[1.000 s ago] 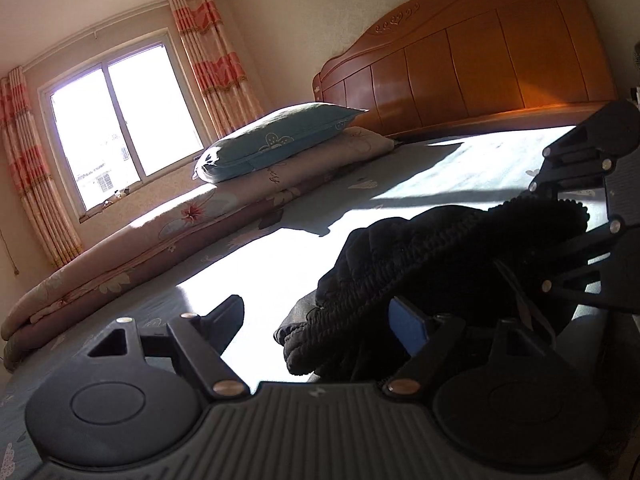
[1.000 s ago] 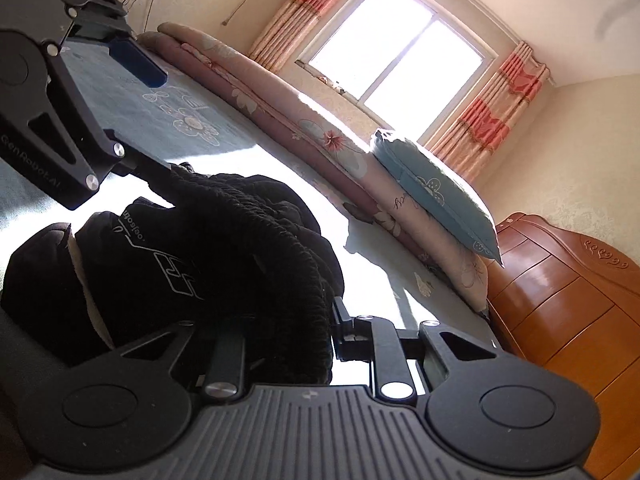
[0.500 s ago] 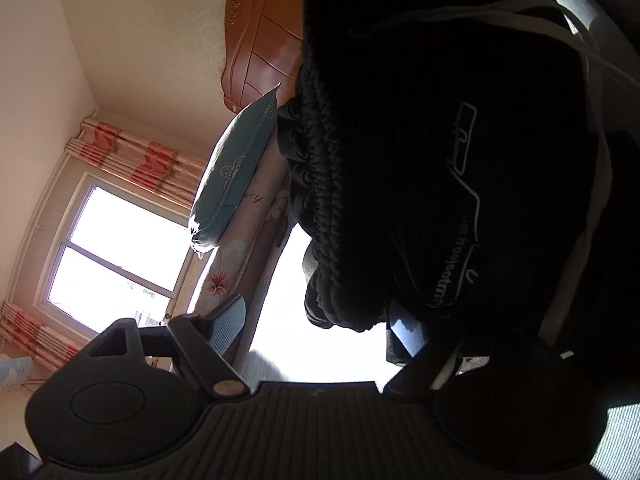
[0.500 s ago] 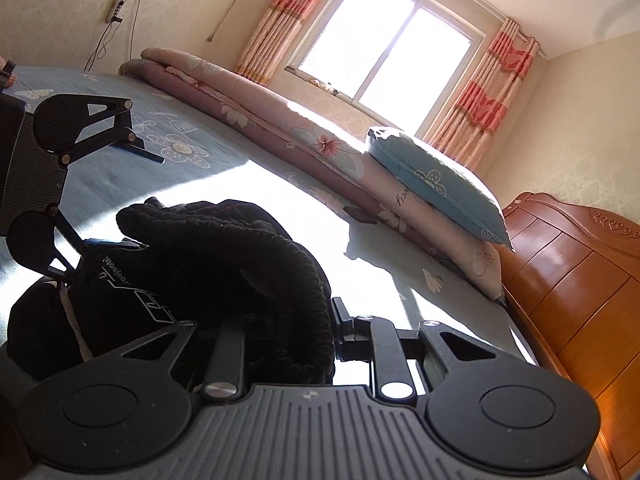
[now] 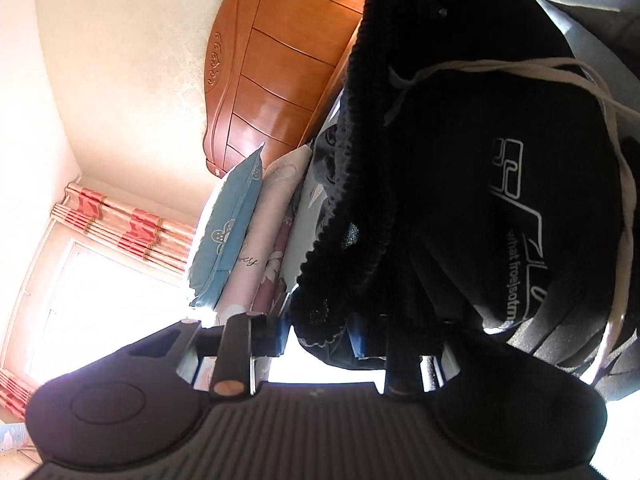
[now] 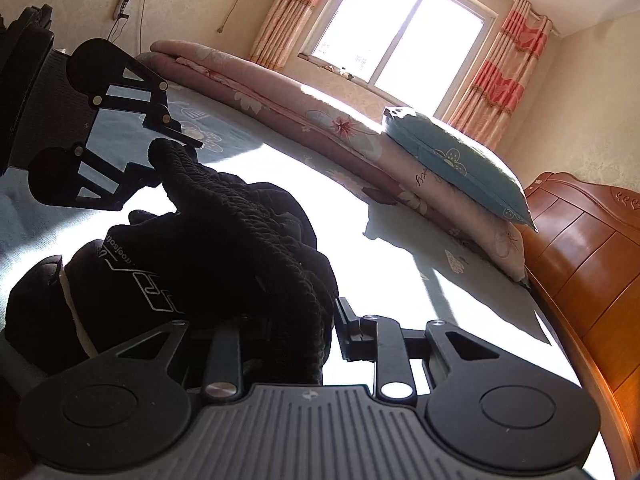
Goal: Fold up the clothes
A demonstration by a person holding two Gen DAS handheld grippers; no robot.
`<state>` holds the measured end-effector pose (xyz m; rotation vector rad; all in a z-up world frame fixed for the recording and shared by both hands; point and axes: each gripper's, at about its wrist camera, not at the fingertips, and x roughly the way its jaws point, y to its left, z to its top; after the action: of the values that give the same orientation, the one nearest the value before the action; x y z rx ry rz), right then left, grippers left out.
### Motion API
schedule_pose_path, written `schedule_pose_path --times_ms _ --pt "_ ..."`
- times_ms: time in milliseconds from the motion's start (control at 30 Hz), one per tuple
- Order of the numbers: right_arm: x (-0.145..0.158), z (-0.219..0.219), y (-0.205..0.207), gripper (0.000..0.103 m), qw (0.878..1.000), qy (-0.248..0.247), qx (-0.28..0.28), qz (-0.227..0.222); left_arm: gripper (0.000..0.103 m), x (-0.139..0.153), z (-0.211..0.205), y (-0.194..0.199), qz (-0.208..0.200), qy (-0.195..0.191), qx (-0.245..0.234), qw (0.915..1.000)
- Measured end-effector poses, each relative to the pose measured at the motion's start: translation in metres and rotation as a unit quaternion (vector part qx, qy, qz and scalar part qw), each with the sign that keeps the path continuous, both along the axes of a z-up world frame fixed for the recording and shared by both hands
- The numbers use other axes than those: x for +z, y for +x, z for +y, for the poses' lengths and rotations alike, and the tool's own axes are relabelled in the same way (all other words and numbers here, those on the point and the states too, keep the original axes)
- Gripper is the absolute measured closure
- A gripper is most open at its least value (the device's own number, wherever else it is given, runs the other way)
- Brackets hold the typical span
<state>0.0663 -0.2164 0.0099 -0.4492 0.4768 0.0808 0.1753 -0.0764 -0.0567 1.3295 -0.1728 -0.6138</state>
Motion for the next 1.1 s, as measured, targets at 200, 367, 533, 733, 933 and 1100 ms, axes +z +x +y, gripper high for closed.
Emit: schedule_pose_path --times_ms 200,367,533,733,933,1100 --pt "-0.006 -0.006 0.003 0.078 0.999 0.023 0.003 0.025 0.077 0.006 -0.02 0.009 0.04 -0.033 0.033 0.9981" --pt "0.013 -0.027 0.001 0.079 0.991 0.116 0.011 0.063 0.077 0.048 -0.033 0.012 0.074 -0.11 0.067 0.9889" --pt "0.039 -0.053 -0.003 0.081 0.967 0.214 0.039 0.136 0.081 0.09 -0.056 0.008 0.106 -0.175 0.089 0.9748" --pt "0.073 -0.072 -0.02 0.081 0.958 0.233 0.046 0.163 0.082 0.119 -0.1 -0.002 0.113 -0.21 0.106 0.9654" --pt "0.089 -0.11 -0.018 0.082 0.942 0.293 0.021 0.161 0.082 0.154 -0.13 0.012 0.15 -0.271 0.144 0.9399" --pt "0.099 -0.149 -0.011 0.082 0.929 0.343 -0.002 0.141 0.082 0.184 -0.147 0.034 0.155 -0.303 0.149 0.9284"
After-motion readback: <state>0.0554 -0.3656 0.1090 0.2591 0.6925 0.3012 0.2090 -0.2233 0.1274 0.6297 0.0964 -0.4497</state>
